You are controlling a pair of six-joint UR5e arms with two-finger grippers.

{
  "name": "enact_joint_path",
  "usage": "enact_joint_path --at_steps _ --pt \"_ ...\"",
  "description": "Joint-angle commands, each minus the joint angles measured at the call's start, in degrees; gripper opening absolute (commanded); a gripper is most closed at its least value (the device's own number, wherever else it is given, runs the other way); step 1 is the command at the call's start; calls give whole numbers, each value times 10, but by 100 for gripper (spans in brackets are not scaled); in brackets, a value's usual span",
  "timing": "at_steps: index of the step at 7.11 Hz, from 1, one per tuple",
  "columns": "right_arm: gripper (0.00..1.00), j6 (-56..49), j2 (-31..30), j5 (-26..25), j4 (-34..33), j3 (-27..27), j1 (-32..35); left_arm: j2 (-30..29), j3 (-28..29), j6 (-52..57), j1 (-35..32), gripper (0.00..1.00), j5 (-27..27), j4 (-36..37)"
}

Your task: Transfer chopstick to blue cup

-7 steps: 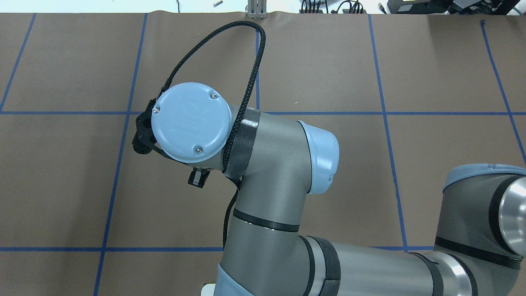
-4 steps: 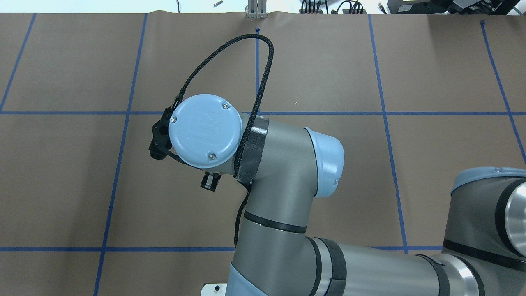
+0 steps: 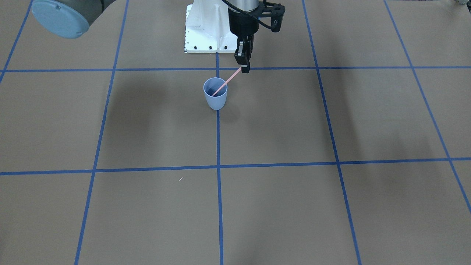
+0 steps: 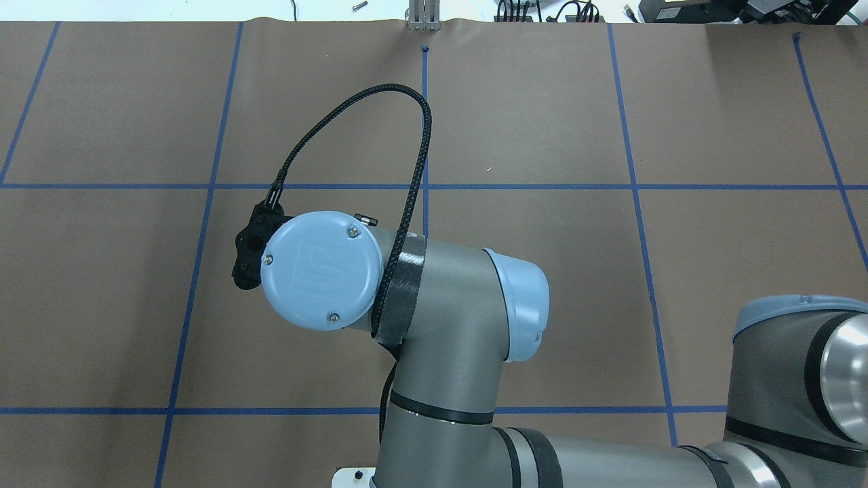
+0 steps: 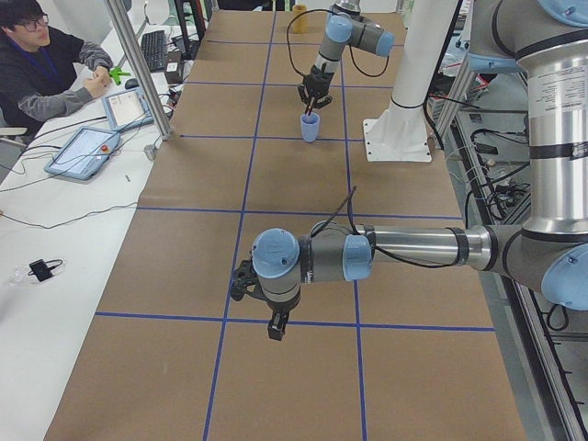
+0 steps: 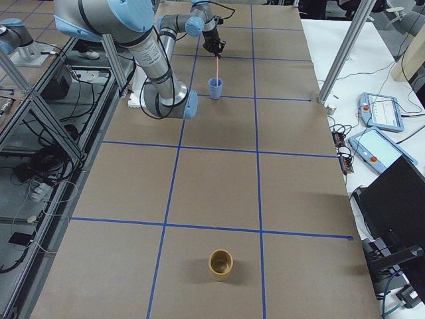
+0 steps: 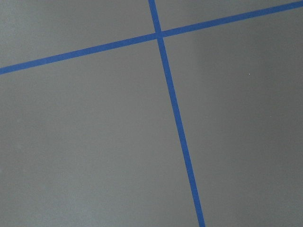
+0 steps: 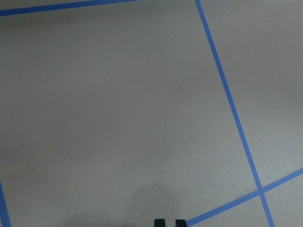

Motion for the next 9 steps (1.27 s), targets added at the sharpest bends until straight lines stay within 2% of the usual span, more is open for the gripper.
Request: enact_joint_path --at_steps 1,2,3,5,6,9 --pt "2 -1 -2 -17 4 0 -9 0 1 0 0 99 0 0" --pt "15 -3 -3 -17 4 0 -13 0 1 0 0 99 0 0" --pt "36 -20 -8 -17 39 -2 -14 1 1 0 0 99 0 0" --pt "91 -49 -67 -15 174 -2 -19 1 -1 1 0 99 0 0" --pt "100 -49 -66 -13 182 -1 -21 1 -2 1 0 99 0 0" --pt "100 -49 -66 -14 182 31 -19 1 -1 1 0 99 0 0"
